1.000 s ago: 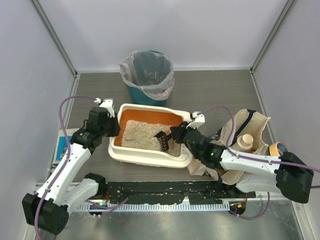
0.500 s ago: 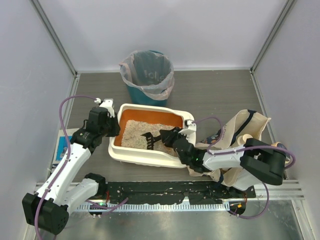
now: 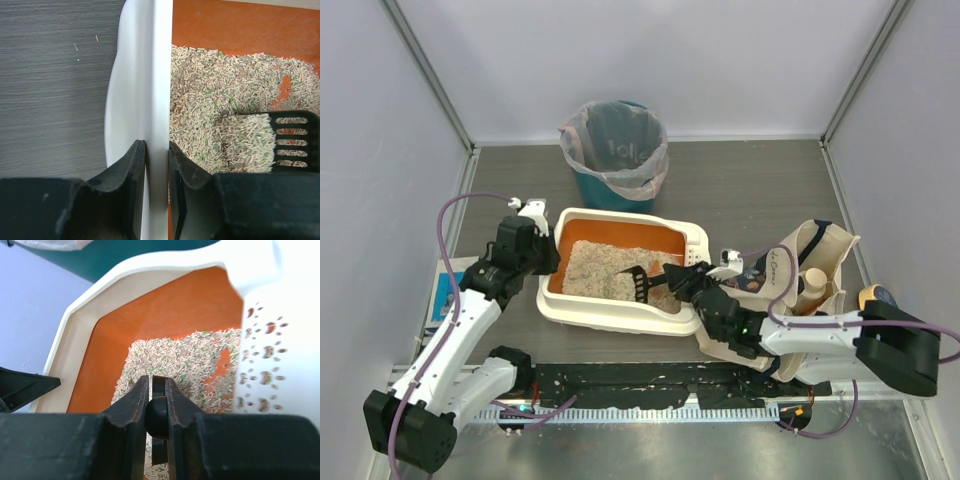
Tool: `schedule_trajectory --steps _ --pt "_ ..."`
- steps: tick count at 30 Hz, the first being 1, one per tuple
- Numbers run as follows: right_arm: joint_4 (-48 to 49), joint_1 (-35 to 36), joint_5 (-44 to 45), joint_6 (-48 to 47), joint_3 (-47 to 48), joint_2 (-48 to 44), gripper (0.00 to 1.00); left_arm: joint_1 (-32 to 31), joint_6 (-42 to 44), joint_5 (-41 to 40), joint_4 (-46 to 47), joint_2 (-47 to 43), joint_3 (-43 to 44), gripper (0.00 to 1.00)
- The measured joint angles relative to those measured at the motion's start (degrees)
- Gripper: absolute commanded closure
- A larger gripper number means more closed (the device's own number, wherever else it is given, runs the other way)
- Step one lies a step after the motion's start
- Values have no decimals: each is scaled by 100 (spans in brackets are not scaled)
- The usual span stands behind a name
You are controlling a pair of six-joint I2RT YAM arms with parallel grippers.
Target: Clean the litter box
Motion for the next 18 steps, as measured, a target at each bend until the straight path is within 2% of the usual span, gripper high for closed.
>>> schedule_trajectory --steps 9,18 --pt "-776 -4 516 59 -479 -1572 99 0 0 -13 -9 -52 -28 74" --pt "-874 -267 660 59 -481 -2275 99 0 0 -22 -9 -55 -28 74"
